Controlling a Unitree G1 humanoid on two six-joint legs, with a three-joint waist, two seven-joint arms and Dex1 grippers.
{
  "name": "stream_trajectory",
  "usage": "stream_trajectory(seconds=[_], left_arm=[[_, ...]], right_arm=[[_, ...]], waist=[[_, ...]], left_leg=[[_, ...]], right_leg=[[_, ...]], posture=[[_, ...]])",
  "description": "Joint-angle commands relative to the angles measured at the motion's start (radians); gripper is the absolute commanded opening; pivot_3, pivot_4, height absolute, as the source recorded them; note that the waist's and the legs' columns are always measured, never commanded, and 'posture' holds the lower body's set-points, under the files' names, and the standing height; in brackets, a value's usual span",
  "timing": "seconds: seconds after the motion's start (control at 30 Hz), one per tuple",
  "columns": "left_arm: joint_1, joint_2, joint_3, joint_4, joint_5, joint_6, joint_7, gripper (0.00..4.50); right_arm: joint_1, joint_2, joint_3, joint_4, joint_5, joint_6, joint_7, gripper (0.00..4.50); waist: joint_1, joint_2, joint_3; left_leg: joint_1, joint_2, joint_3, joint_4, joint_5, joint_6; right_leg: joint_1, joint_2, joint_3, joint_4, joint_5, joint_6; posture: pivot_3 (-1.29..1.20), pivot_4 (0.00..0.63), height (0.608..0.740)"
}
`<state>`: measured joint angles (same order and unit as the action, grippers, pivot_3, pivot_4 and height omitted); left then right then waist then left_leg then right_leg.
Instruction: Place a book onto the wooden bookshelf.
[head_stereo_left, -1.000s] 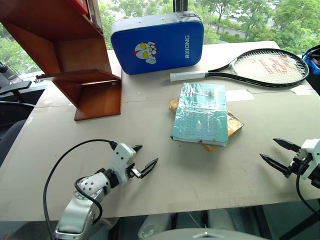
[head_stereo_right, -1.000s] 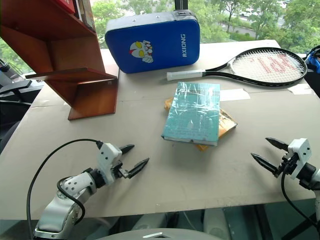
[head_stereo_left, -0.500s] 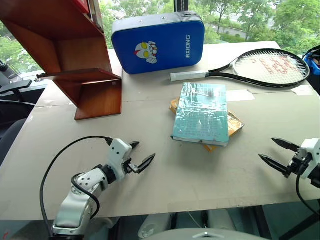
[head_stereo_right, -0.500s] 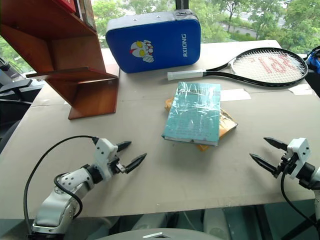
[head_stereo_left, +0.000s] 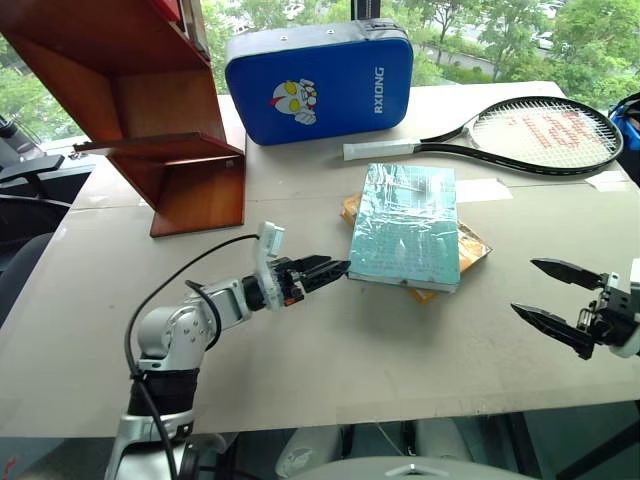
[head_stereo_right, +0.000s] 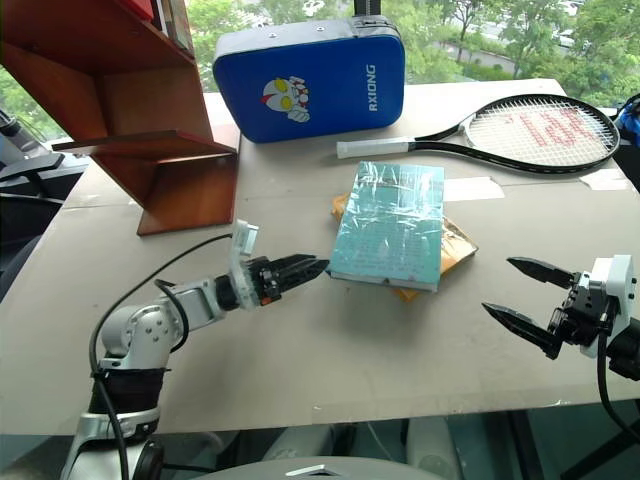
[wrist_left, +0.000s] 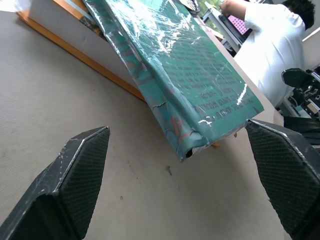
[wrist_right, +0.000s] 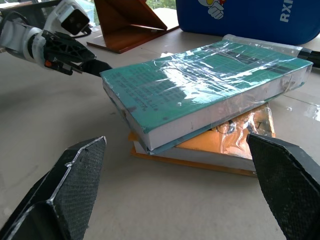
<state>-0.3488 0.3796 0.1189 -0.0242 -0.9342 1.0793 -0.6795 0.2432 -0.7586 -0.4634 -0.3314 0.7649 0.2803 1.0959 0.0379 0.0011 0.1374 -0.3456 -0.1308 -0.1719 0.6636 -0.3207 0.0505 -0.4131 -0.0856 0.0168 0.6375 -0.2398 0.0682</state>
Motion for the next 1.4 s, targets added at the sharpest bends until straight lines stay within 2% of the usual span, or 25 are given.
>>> stream_trajectory(seconds=[0.03, 0.17, 0.2, 0.27, 0.33, 0.4, 0.43, 0.47, 0.5, 0.57, 0.67, 0.73, 0.83, 0.9, 1.03, 1.13, 1.23, 1.4], left_arm=[[-0.094, -0.074, 0.043, 0.147, -0.075, 0.131, 0.061, 4.47], [-0.23, -0.133, 0.125, 0.352, -0.126, 0.25, 0.1, 4.47], [-0.262, -0.142, 0.151, 0.397, -0.135, 0.265, 0.108, 4.24], [-0.311, -0.151, 0.191, 0.458, -0.145, 0.294, 0.124, 3.68], [-0.334, -0.149, 0.197, 0.474, -0.139, 0.318, 0.115, 2.59], [-0.337, -0.148, 0.192, 0.461, -0.135, 0.341, 0.102, 1.89], [-0.337, -0.149, 0.197, 0.447, -0.147, 0.362, 0.097, 1.31], [-0.334, -0.149, 0.202, 0.43, -0.159, 0.382, 0.093, 1.05], [-0.331, -0.149, 0.21, 0.406, -0.174, 0.404, 0.094, 0.5], [-0.32, -0.147, 0.229, 0.351, -0.21, 0.444, 0.098, 0.04], [-0.286, -0.13, 0.217, 0.188, -0.218, 0.419, 0.101, 0.04], [-0.262, -0.099, 0.171, 0.001, -0.182, 0.32, 0.063, 0.04], [-0.258, 0.023, 0.019, -0.254, 0.025, 0.024, -0.062, 0.04], [-0.299, 0.089, -0.048, -0.329, 0.18, -0.196, -0.11, 0.04], [-0.395, 0.238, -0.182, -0.279, 0.598, -0.71, -0.14, 0.04], [-0.458, 0.317, -0.206, -0.208, 0.805, -0.96, -0.1, 0.04], [-0.498, 0.431, -0.211, -0.16, 0.969, -1.126, -0.098, 0.04], [-0.4, 0.68, -0.083, -0.103, 1.098, -1.224, -0.099, 0.04]], right_arm=[[-0.002, -0.004, -0.04, -0.051, 0.027, 0.018, -0.025, 4.5], [-0.009, 0.002, -0.051, -0.064, 0.038, 0.032, -0.041, 4.5], [-0.008, 0.002, -0.055, -0.068, 0.043, 0.035, -0.043, 4.5], [-0.003, 0.001, -0.064, -0.078, 0.05, 0.041, -0.044, 4.5], [0.004, 0.001, -0.073, -0.087, 0.058, 0.048, -0.043, 4.5], [0.01, 0.001, -0.077, -0.094, 0.061, 0.05, -0.042, 4.5], [0.011, 0.0, -0.079, -0.097, 0.063, 0.051, -0.042, 4.5], [0.011, -0.001, -0.08, -0.1, 0.064, 0.052, -0.044, 4.5], [0.009, -0.002, -0.08, -0.102, 0.066, 0.053, -0.045, 4.5], [0.001, -0.005, -0.076, -0.106, 0.07, 0.057, -0.047, 4.5], [-0.022, -0.012, -0.064, -0.101, 0.069, 0.057, -0.046, 4.5], [-0.053, -0.011, -0.057, -0.088, 0.072, 0.058, -0.05, 4.5], [-0.112, -0.005, -0.049, -0.06, 0.084, 0.062, -0.063, 4.5], [-0.167, 0.005, -0.04, -0.039, 0.102, 0.074, -0.08, 4.5], [-0.273, 0.027, -0.006, -0.013, 0.149, 0.123, -0.121, 4.5], [-0.332, 0.025, 0.018, 0.0, 0.167, 0.153, -0.122, 4.5], [-0.397, 0.018, 0.023, 0.025, 0.199, 0.185, -0.119, 4.5], [-0.509, 0.035, 0.038, 0.073, 0.238, 0.236, -0.157, 4.5]], waist=[[0.0, -0.002, 0.001], [0.0, -0.007, 0.004], [0.001, -0.007, 0.004], [0.0, -0.007, 0.004], [-0.001, -0.007, 0.004], [-0.002, -0.007, 0.004], [-0.001, -0.007, 0.004], [-0.001, -0.007, 0.004], [-0.001, -0.007, 0.004], [-0.001, -0.007, 0.004], [-0.006, -0.008, 0.005], [-0.009, -0.008, 0.005], [-0.018, -0.009, 0.005], [-0.019, -0.009, 0.005], [-0.015, -0.008, 0.005], [-0.017, -0.008, 0.005], [-0.021, -0.009, 0.007], [-0.035, -0.008, 0.008]], left_leg=[[0.0, 0.0, 0.0, 0.001, 0.0, 0.0], [-0.001, -0.001, -0.001, 0.005, 0.0, 0.0], [-0.001, -0.001, -0.001, 0.005, 0.0, -0.001], [-0.001, -0.001, -0.001, 0.006, 0.0, -0.001], [-0.001, -0.001, -0.001, 0.006, 0.0, -0.001], [-0.001, -0.001, -0.001, 0.006, 0.0, -0.001], [-0.001, -0.001, -0.001, 0.006, 0.0, -0.001], [-0.001, -0.001, -0.001, 0.006, 0.0, -0.001], [-0.001, -0.001, -0.001, 0.006, 0.0, -0.001], [-0.001, -0.001, -0.001, 0.006, 0.0, -0.001], [-0.001, -0.001, -0.001, 0.006, 0.0, -0.001], [-0.001, -0.001, 0.0, 0.006, 0.0, -0.001], [-0.001, -0.001, 0.0, 0.006, 0.0, -0.001], [-0.001, -0.001, 0.0, 0.006, 0.0, -0.001], [-0.001, -0.001, 0.0, 0.006, 0.0, -0.002], [-0.001, -0.001, 0.0, 0.004, 0.0, -0.002], [-0.003, -0.001, 0.0, 0.004, 0.0, -0.001], [-0.004, -0.001, 0.0, 0.003, 0.0, -0.001]], right_leg=[[0.0, 0.0, 0.0, 0.0, 0.0, 0.0], [0.0, 0.0, 0.0, 0.004, 0.0, 0.0], [0.0, 0.0, 0.0, 0.004, 0.0, 0.0], [0.0, 0.0, 0.0, 0.005, 0.0, 0.0], [0.0, 0.0, 0.0, 0.005, 0.0, 0.0], [0.0, 0.0, 0.0, 0.005, 0.0, 0.0], [0.0, 0.0, 0.0, 0.005, 0.0, 0.0], [-0.001, 0.0, 0.0, 0.005, 0.0, 0.0], [-0.001, 0.0, 0.0, 0.005, 0.0, 0.0], [-0.001, 0.0, 0.0, 0.005, 0.0, 0.0], [-0.001, 0.0, 0.0, 0.005, 0.0, 0.0], [-0.001, -0.001, 0.001, 0.005, 0.0, 0.0], [-0.001, -0.001, 0.001, 0.005, 0.0, 0.0], [-0.001, -0.001, 0.001, 0.005, 0.0, 0.0], [0.001, -0.001, 0.0, 0.004, 0.0, -0.001], [0.0, -0.001, 0.0, 0.003, 0.0, -0.001], [-0.002, -0.001, 0.0, 0.002, 0.0, 0.0], [-0.005, 0.0, 0.001, 0.002, 0.0, 0.0]], posture=[[0.0, 0.15, 0.74], [0.0, 0.15, 0.74], [0.0, 0.15, 0.74], [0.0, 0.15, 0.74], [0.0, 0.15, 0.74], [0.0, 0.15, 0.74], [0.0, 0.15, 0.74], [0.0, 0.15, 0.74], [0.0, 0.15, 0.74], [0.0, 0.15, 0.74], [0.0, 0.15, 0.74], [0.0, 0.15, 0.74], [0.0, 0.15, 0.74], [0.0, 0.15, 0.74], [0.0, 0.15, 0.74], [0.0, 0.15, 0.74], [0.0, 0.15, 0.74], [0.0, 0.15, 0.74]])
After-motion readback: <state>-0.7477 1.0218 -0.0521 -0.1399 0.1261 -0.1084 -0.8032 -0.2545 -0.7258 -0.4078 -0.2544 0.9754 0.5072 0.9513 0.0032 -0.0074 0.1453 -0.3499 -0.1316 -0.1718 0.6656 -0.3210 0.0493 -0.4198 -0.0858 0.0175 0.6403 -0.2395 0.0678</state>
